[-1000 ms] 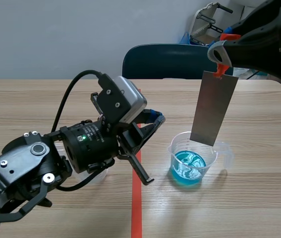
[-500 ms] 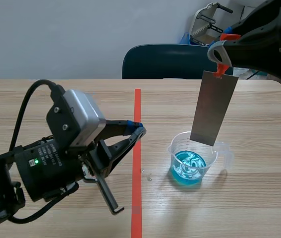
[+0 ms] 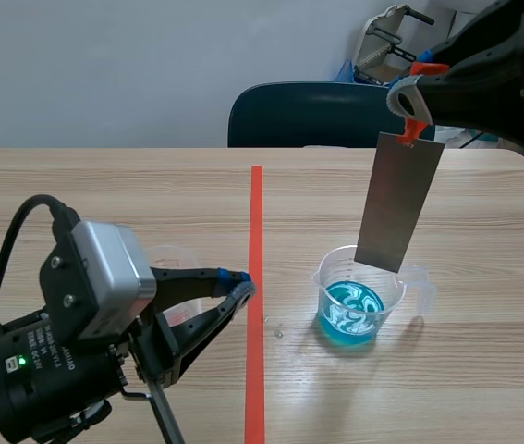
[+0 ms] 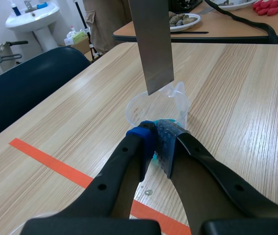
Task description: Do the redox reaction experiment
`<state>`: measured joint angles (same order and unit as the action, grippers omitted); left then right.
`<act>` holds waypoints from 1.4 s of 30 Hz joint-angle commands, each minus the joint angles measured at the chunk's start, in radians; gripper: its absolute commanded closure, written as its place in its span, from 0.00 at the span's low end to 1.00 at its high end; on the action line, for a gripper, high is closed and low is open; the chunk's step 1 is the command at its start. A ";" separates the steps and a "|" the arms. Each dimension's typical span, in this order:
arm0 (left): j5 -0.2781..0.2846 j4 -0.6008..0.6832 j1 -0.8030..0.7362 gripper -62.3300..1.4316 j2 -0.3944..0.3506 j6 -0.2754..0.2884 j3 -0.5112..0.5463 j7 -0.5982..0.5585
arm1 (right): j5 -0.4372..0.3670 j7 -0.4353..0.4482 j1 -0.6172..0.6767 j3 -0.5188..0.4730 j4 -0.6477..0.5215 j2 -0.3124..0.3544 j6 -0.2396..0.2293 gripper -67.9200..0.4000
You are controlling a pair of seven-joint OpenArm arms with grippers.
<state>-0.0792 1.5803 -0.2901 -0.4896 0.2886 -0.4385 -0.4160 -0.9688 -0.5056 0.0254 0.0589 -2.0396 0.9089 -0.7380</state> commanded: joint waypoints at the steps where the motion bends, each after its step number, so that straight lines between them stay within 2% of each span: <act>1: 0.007 0.023 0.002 0.89 0.006 -0.002 0.003 -0.014 | -0.005 0.011 -0.020 -0.005 -0.008 0.010 0.003 0.99; 4: 0.007 0.023 0.002 0.73 0.006 -0.002 0.003 -0.014 | -0.005 0.011 -0.020 -0.005 -0.008 0.010 0.003 0.99; 7: 0.008 0.023 0.002 0.47 0.006 -0.002 0.003 -0.014 | -0.005 0.011 -0.020 -0.005 -0.008 0.010 0.003 0.99; 9: 0.007 0.023 0.002 0.33 0.006 -0.002 0.003 -0.014 | -0.005 0.011 -0.020 -0.005 -0.008 0.010 0.003 0.99; 12: 0.013 0.023 0.002 0.00 0.004 -0.010 0.005 -0.013 | -0.005 0.011 -0.020 -0.005 -0.008 0.010 0.003 0.99; 22: 0.022 0.023 0.002 0.00 0.004 -0.010 0.004 -0.014 | -0.005 0.011 -0.020 -0.005 -0.008 0.010 0.003 0.99; 25: 0.003 0.023 0.002 0.00 0.004 -0.017 0.005 -0.012 | -0.005 0.011 -0.020 -0.005 -0.008 0.010 0.003 0.99; 42: 0.003 0.023 0.002 0.00 0.004 -0.017 0.004 -0.002 | -0.005 0.011 -0.020 -0.005 -0.008 0.010 0.003 0.99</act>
<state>-0.0860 1.5803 -0.2878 -0.4877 0.2729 -0.4377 -0.4061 -0.9688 -0.5056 0.0254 0.0589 -2.0396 0.9089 -0.7383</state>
